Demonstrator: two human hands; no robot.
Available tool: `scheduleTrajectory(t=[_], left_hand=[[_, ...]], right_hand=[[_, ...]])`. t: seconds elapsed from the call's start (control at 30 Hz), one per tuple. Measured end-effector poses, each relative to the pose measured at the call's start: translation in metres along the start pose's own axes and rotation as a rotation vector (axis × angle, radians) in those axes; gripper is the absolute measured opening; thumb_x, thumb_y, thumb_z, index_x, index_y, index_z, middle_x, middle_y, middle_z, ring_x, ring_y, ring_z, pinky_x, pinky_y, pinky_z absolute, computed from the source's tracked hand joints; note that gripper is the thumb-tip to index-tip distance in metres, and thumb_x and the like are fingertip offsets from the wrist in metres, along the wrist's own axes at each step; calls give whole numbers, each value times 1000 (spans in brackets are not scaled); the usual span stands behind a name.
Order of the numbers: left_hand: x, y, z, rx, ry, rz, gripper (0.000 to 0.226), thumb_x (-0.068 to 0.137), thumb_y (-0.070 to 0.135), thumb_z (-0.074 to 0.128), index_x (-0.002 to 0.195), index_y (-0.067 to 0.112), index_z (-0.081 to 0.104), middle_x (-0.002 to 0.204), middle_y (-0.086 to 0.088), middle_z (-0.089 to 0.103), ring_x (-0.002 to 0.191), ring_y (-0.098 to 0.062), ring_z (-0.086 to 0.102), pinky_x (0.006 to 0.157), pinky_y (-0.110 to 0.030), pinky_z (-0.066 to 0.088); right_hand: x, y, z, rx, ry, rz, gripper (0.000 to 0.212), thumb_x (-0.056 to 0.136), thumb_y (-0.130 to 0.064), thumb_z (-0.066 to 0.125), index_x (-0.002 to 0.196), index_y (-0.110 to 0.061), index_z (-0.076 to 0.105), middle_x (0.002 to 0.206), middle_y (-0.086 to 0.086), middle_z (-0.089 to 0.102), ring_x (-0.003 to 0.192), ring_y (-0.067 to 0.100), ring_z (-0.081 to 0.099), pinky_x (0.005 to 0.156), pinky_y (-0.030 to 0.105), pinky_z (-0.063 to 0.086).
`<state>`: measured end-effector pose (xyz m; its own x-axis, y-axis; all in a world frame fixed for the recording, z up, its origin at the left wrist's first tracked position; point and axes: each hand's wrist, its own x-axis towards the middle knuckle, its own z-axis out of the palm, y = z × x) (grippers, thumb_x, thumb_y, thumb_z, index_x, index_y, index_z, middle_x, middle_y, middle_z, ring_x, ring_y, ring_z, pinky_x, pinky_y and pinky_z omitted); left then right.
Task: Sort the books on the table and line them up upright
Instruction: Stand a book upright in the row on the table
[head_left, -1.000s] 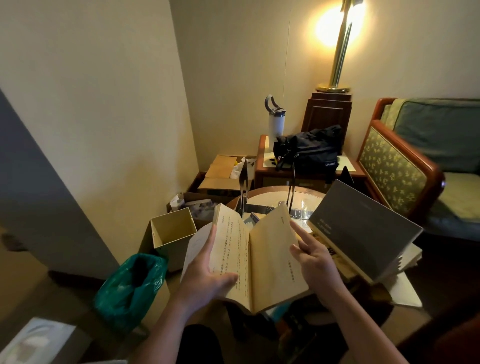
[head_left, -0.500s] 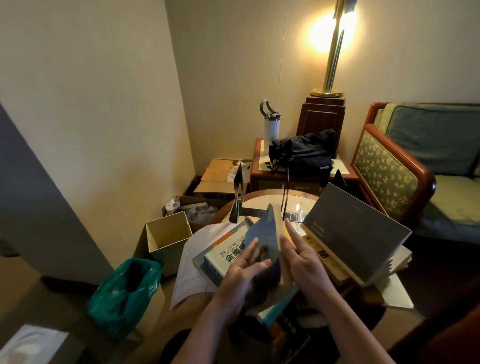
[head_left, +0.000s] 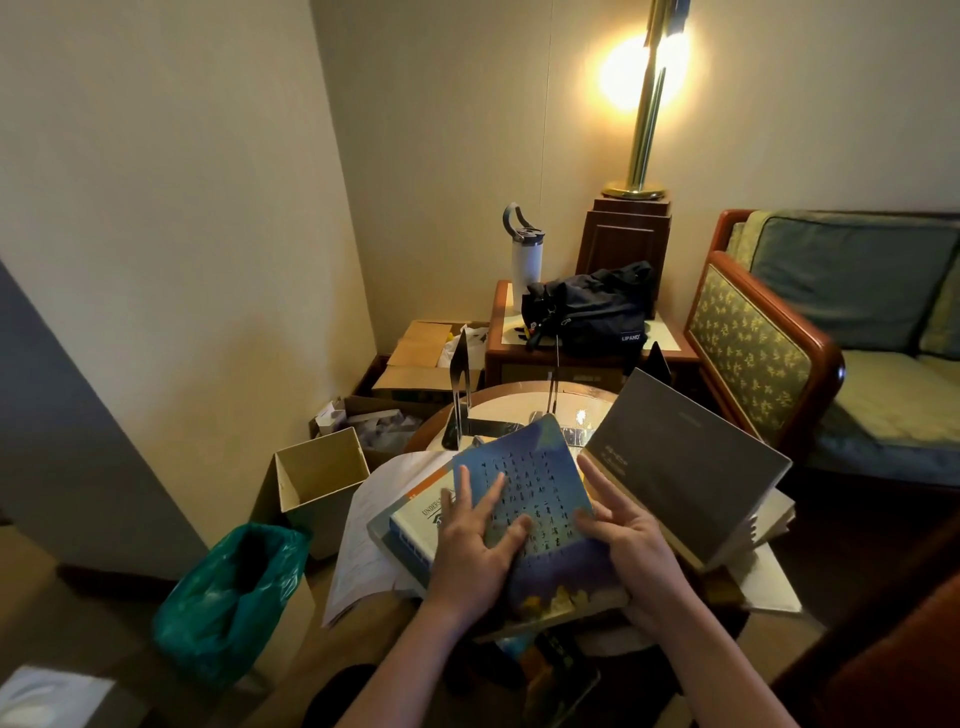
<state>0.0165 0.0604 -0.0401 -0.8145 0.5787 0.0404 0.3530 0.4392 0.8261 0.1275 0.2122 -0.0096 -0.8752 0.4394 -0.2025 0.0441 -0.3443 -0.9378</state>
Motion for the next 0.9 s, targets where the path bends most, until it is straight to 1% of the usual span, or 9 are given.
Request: scheduleTrajectory(t=[0.1, 0.2, 0.27, 0.37, 0.47, 0.57, 0.7, 0.8, 0.9], left_hand=[[10, 13, -25, -228, 39, -81, 67, 84, 62, 64, 142, 65, 30, 167, 3, 8, 148, -30, 29, 103, -53, 50], [20, 23, -46, -698, 43, -132, 60, 91, 26, 70, 134, 60, 46, 141, -2, 55, 112, -21, 67, 87, -43, 60], [26, 30, -59, -804, 28, -123, 61, 91, 14, 68, 136, 52, 52, 130, 2, 63, 103, -20, 71, 82, -40, 61], [35, 39, -71, -678, 30, -40, 61, 87, 18, 74, 131, 56, 55, 128, 5, 59, 106, -25, 69, 83, -45, 61], [45, 41, -82, -524, 47, 34, 65, 87, 14, 75, 133, 55, 53, 121, 5, 64, 85, -25, 70, 69, -39, 62], [53, 45, -95, -405, 44, 119, 72, 87, 19, 76, 141, 56, 44, 104, -2, 70, 74, -28, 68, 63, -44, 62], [59, 59, -96, -122, 172, 246, 79, 94, 21, 69, 153, 47, 24, 71, -5, 55, 43, -5, 41, 39, -17, 37], [65, 69, -78, 26, 338, 358, 88, 94, 24, 68, 158, 38, 9, 80, -12, 59, 52, -4, 48, 44, -21, 45], [70, 69, -55, 51, 471, 388, 93, 93, 20, 69, 159, 24, 3, 101, -12, 66, 77, 8, 55, 63, -9, 50]], right_hand=[[0, -10, -6, 88, -61, 14, 58, 96, -2, 55, 133, -47, 59, 126, 4, 69, 109, 37, 69, 95, 60, 53], [-1, -18, -5, 105, -121, 20, 62, 91, -4, 57, 135, -47, 57, 127, 5, 69, 110, 40, 67, 98, 62, 50], [1, -22, -6, 93, -159, 25, 62, 92, -3, 56, 136, -47, 56, 128, 4, 69, 111, 38, 67, 96, 59, 52], [8, -26, -7, -1, -184, 27, 65, 97, 1, 50, 138, -49, 51, 125, 4, 70, 110, 35, 68, 93, 55, 54], [22, -30, -6, -82, -170, 7, 68, 98, 4, 49, 139, -51, 49, 126, 7, 69, 112, 34, 67, 96, 57, 52], [39, -36, 0, -168, -129, -63, 70, 99, 3, 50, 132, -58, 53, 135, 5, 62, 115, 31, 65, 92, 52, 57], [62, -45, 19, -295, -67, -171, 69, 102, -4, 50, 138, -62, 40, 134, -10, 51, 123, 23, 55, 88, 41, 60], [79, -49, 40, -466, 61, -326, 71, 100, -18, 57, 153, -50, 21, 122, -21, 51, 113, 10, 55, 79, 22, 55], [93, -54, 59, -367, 51, -368, 70, 100, -25, 57, 154, -48, 18, 133, -3, 54, 108, 15, 63, 75, 24, 59]])
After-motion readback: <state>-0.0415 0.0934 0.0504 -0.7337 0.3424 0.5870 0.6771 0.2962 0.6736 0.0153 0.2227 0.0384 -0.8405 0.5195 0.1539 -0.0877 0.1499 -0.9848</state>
